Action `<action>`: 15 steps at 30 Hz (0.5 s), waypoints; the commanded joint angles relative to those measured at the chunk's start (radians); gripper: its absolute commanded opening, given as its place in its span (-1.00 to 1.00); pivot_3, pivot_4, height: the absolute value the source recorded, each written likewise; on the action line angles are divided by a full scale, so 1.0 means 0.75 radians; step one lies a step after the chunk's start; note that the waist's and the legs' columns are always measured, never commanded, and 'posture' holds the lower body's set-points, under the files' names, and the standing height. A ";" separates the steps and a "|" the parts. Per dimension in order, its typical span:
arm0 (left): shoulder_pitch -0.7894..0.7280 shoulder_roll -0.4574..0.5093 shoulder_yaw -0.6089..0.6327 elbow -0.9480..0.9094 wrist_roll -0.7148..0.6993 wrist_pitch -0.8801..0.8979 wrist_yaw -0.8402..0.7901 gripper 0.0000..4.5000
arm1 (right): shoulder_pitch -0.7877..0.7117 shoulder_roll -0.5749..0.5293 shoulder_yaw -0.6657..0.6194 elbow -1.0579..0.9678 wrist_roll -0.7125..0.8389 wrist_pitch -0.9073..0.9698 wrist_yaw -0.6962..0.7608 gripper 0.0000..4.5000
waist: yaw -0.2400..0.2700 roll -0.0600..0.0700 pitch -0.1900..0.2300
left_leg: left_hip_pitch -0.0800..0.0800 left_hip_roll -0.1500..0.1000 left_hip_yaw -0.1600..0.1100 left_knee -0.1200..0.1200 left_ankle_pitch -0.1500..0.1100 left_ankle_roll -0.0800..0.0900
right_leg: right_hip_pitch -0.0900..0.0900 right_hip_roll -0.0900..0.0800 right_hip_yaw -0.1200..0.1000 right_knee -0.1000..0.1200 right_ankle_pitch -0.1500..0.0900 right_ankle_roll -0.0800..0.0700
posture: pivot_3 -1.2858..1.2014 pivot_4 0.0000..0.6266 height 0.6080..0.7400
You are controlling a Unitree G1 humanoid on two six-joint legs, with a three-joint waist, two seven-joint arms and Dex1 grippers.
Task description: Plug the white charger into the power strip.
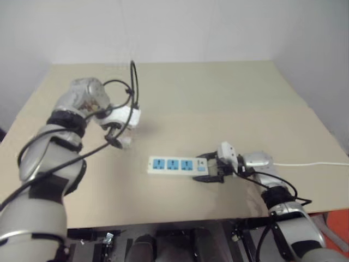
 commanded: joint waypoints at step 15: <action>0.029 -0.107 0.002 0.050 0.184 -0.007 0.146 1.00 | 0.067 0.031 0.022 -0.121 -0.001 0.094 -0.040 0.53 | -0.001 0.000 0.000 | 0.000 0.000 0.000 0.000 0.000 0.000 | 0.000 0.000 0.000 0.001 0.000 0.000 | 0.03 -0.52 1.00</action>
